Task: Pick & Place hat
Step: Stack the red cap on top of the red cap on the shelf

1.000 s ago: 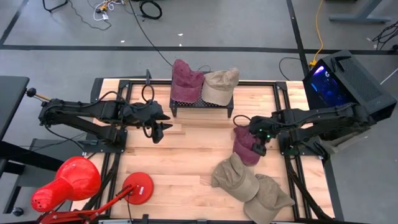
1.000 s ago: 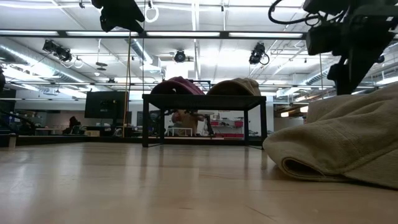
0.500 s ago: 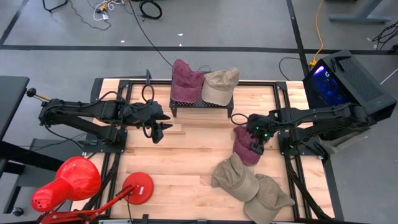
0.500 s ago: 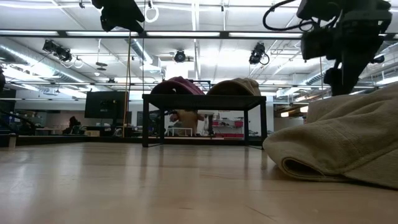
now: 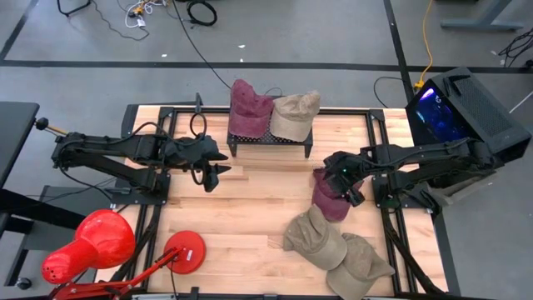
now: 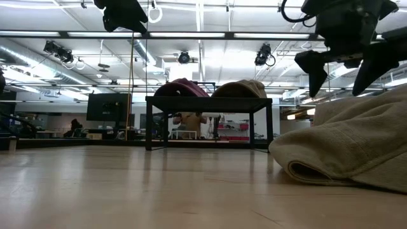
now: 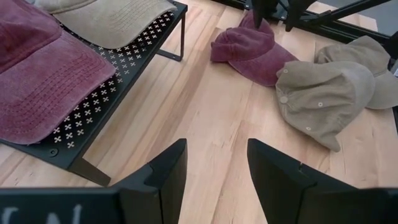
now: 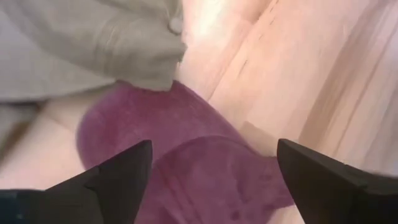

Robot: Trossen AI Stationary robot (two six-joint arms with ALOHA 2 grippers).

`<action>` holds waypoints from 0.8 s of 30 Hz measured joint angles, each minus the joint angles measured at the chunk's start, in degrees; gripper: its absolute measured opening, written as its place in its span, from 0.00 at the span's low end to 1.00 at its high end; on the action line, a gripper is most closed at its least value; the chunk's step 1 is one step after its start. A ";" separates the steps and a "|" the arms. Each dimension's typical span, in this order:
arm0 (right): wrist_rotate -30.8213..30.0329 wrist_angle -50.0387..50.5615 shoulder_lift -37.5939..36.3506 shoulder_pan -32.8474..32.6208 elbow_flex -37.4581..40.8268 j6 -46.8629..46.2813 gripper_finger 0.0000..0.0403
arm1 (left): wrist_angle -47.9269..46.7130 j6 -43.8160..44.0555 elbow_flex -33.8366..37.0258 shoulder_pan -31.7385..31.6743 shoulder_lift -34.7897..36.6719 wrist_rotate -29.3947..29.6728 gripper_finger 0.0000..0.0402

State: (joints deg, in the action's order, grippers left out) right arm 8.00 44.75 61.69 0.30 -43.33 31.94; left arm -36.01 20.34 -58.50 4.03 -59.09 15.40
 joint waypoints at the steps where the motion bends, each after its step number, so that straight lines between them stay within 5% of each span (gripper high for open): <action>1: -0.60 0.00 0.00 0.00 0.00 2.05 0.86 | -0.01 0.00 0.00 0.01 0.00 0.00 0.43; 12: -4.33 5.76 3.58 -0.02 0.00 16.25 0.86 | -0.02 0.02 0.00 0.02 0.00 0.00 0.43; 24: -10.13 6.13 11.19 0.00 0.00 17.05 0.84 | -0.06 0.07 0.00 0.00 0.00 0.02 0.43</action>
State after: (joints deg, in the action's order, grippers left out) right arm -2.13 50.88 72.89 0.30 -43.33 48.99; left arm -36.07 20.40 -58.50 4.03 -59.09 15.42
